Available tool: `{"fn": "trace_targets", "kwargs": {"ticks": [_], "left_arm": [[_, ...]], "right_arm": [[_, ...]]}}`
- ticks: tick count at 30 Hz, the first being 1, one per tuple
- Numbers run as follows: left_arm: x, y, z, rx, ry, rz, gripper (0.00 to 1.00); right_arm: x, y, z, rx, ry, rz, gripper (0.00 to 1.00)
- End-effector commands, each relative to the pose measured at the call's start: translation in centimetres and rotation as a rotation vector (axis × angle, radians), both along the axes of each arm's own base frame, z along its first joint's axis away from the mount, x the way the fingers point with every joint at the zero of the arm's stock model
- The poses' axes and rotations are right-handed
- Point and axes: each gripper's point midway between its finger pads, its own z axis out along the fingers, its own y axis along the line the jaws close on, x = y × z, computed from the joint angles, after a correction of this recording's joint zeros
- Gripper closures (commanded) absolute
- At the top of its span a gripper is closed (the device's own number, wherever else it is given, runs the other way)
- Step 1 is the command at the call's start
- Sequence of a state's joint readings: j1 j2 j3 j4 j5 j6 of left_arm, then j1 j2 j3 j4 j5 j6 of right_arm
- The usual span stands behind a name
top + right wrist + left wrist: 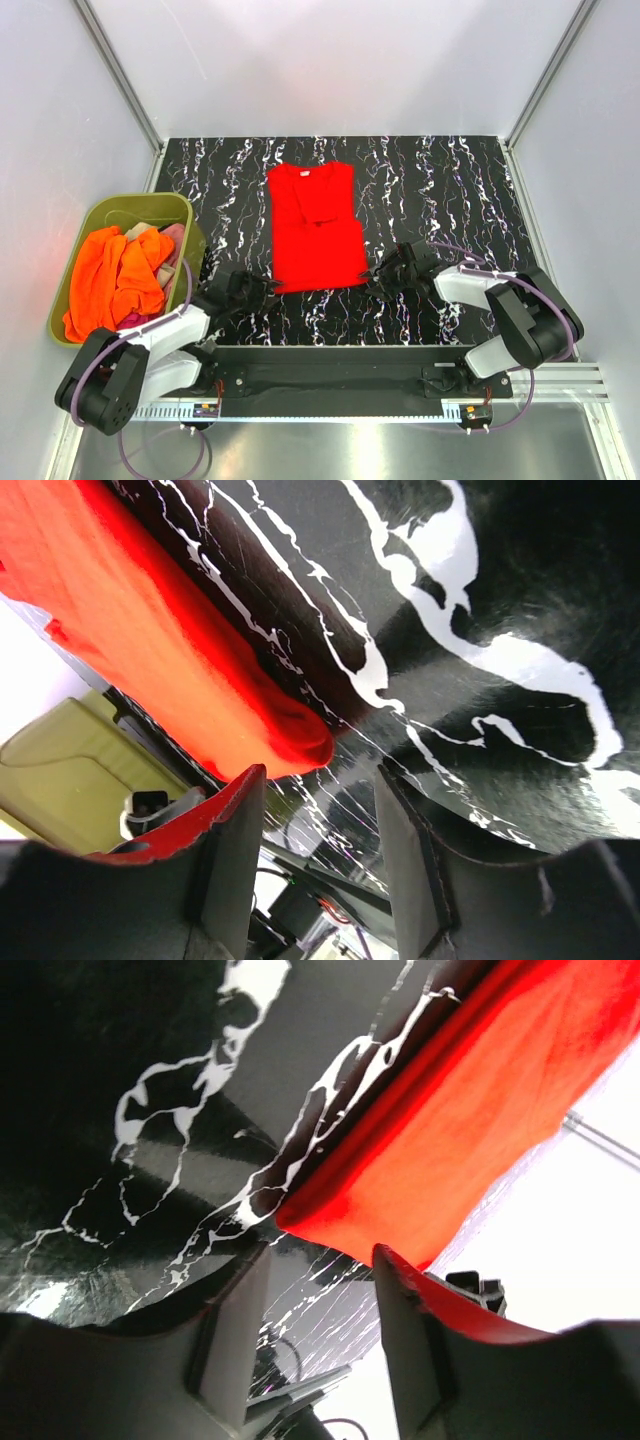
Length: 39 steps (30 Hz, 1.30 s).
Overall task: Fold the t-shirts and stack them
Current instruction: Fold the tshirt
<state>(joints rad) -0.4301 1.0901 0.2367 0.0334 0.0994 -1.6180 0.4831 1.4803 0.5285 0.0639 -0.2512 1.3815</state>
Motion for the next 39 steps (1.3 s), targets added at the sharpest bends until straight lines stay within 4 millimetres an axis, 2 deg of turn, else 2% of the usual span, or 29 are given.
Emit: {"fn": "trace_targets", "kwargs": {"ticks": [1,8,13,16,20,22,23,25,29,33,34,35,39], "left_arm": [[-0.8,1.4,-2.0,0.057,0.113,0.097,0.49],[-2.0,2.4,-3.4,0.075,0.199,0.162,0.58],[-1.5,3.1,-3.6,0.105,0.179,0.199,0.63],[-1.0,3.2,-3.6,0.110,0.155,0.205,0.68],[-0.3,2.8,-3.7,0.123,0.130,0.167,0.82],[0.0,2.4,-3.3,0.118,0.124,0.149,0.94],[0.1,2.1,-3.2,0.115,0.121,0.130,0.97],[0.6,1.8,-2.3,0.127,0.105,0.110,1.00],[0.7,2.2,0.1,0.164,0.063,0.087,1.00],[-1.2,2.7,1.1,0.167,0.077,0.092,1.00],[-1.4,2.4,2.1,0.148,0.049,0.086,1.00],[-2.3,2.7,1.8,0.161,0.077,0.083,1.00],[-3.9,2.1,3.1,0.148,0.068,0.063,1.00]], "right_arm": [[1.1,0.0,-0.1,-0.003,-0.022,-0.077,0.46],[1.1,-0.2,-1.0,-0.020,0.014,-0.109,0.46],[0.8,0.0,-2.2,-0.023,0.051,-0.101,0.48],[0.8,0.2,-2.6,-0.026,0.058,-0.086,0.56],[0.5,0.2,-3.0,-0.040,0.073,-0.069,0.70],[0.3,0.1,-3.0,-0.043,0.070,-0.057,0.81],[0.1,0.1,-3.0,-0.046,0.070,-0.049,0.85],[-0.2,0.1,-2.8,-0.051,0.063,-0.019,1.00],[-1.9,-0.5,-2.4,-0.071,0.072,0.033,1.00],[-3.4,-0.9,-1.3,-0.063,0.062,0.066,1.00],[-3.9,-1.0,-1.1,-0.059,0.076,0.069,1.00],[-4.1,-1.1,-0.9,-0.055,0.076,0.070,1.00],[-5.2,-1.1,1.0,-0.035,0.049,0.079,1.00]]}}
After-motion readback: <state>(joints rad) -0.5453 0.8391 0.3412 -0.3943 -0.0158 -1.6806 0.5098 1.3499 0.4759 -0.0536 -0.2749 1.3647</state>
